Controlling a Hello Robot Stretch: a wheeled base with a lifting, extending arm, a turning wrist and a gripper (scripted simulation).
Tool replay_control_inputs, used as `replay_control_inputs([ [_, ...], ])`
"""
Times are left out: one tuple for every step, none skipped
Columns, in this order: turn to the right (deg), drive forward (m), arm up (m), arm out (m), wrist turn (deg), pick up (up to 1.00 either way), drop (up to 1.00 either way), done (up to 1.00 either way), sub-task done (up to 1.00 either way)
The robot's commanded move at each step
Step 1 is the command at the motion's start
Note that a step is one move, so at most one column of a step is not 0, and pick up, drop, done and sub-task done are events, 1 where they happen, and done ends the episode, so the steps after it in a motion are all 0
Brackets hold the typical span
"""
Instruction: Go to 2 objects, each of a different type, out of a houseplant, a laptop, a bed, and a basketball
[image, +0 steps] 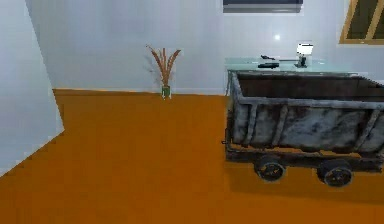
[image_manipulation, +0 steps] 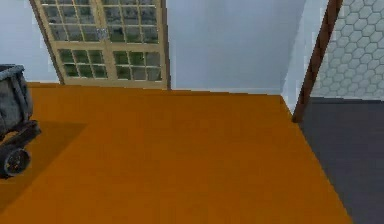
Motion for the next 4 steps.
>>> replay_control_inputs([
  [-12.0, 0.0, 0.0, 0.0, 0.0, 0.0, 0.0, 0.0, 0.0],
  [-3.0, 0.0, 0.0, 0.0, 0.0, 0.0, 0.0, 0.0, 0.0],
  [0.0, 1.0, 0.0, 0.0, 0.0, 0.0, 0.0, 0.0, 0.0],
  [-6.0, 0.0, 0.0, 0.0, 0.0, 0.0, 0.0, 0.0, 0.0],
])
